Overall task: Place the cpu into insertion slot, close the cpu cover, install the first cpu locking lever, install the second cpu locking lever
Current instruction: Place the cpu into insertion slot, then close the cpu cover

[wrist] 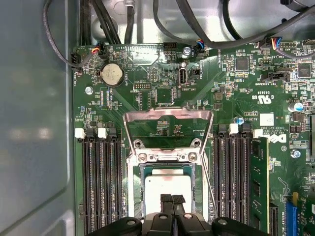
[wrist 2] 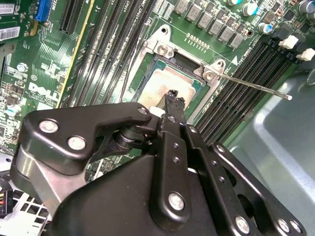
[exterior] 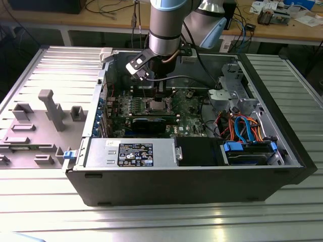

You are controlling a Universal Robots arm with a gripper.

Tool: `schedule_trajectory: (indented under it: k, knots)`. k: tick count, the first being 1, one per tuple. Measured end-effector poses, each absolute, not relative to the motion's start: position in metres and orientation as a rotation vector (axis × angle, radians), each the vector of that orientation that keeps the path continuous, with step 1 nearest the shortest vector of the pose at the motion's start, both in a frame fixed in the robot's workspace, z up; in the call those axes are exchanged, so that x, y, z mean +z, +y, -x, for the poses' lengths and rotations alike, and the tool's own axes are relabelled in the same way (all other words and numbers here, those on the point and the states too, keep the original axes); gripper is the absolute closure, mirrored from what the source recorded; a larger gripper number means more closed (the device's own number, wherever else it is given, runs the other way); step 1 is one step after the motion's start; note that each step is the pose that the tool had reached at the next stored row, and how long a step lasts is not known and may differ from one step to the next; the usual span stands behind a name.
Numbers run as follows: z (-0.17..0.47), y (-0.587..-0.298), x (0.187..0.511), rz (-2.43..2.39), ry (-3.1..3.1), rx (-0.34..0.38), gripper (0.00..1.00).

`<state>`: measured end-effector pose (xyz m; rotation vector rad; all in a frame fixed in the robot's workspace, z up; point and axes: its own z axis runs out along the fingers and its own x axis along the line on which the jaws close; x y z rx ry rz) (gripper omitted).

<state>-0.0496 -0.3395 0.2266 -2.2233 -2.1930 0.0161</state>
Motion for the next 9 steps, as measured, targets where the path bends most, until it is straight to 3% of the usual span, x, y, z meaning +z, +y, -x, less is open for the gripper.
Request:
schedule_trajectory:
  k: [9]
  knots:
    - [0.0493,-0.3404,0.2271,2.223,-2.192,0.015,0.89]
